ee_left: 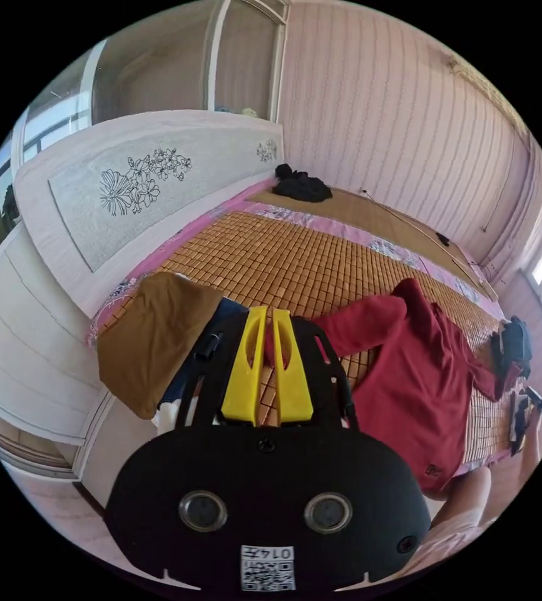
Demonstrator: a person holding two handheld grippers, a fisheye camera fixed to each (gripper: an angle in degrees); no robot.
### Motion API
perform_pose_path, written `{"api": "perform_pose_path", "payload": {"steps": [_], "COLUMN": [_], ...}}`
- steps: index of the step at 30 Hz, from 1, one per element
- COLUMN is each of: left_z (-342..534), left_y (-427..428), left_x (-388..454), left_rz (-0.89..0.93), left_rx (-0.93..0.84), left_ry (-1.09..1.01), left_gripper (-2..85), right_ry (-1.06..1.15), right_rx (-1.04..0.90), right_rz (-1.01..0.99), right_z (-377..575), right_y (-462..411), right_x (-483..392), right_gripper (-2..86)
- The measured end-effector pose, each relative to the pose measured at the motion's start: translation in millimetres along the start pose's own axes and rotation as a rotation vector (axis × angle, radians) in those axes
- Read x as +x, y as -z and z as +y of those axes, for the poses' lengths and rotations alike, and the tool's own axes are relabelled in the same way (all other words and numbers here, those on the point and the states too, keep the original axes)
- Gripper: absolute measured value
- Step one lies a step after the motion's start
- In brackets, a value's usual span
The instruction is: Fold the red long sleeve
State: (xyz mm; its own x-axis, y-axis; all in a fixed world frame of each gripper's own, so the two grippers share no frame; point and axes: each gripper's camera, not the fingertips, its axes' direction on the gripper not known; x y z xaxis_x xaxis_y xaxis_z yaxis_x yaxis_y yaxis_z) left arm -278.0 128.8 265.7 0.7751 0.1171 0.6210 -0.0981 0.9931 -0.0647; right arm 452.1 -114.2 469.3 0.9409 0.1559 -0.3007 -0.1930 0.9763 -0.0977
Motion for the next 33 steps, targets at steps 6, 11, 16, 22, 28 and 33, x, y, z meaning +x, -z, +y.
{"api": "perform_pose_path", "payload": {"steps": [6,11,16,22,28,33], "left_z": [42.6,70.5,84.0,102.4,55.7,47.5], "left_y": [-66.8,-127.4,-117.7,-102.8,-98.5,-107.4], "left_x": [93.4,158.4,183.0,200.7,179.3,182.1], "left_rz": [0.258,0.079,0.092,0.281,0.278,0.364], "left_rx": [-0.344,-0.533,-0.588,-0.695,-0.585,-0.575], "left_ry": [-0.305,-0.543,-0.717,-0.785,-0.604,-0.545], "left_gripper": [7.3,7.2,1.0,2.3,4.7,4.5], "right_ry": [0.309,0.443,0.436,0.496,0.472,0.511], "right_rx": [-0.112,-0.279,-0.27,-0.312,-0.302,-0.295], "right_rz": [-0.373,-0.259,-0.231,-0.26,-0.333,-0.485], "right_z": [-21.8,-33.7,-60.7,-84.4,-82.9,-23.4], "right_y": [-44.9,-116.4,-137.4,-158.8,-149.1,-115.3], "right_x": [-139.7,-245.4,-231.3,-216.6,-201.7,-186.6], "right_gripper": [8.4,2.3,-0.8,-0.9,-0.5,3.2]}}
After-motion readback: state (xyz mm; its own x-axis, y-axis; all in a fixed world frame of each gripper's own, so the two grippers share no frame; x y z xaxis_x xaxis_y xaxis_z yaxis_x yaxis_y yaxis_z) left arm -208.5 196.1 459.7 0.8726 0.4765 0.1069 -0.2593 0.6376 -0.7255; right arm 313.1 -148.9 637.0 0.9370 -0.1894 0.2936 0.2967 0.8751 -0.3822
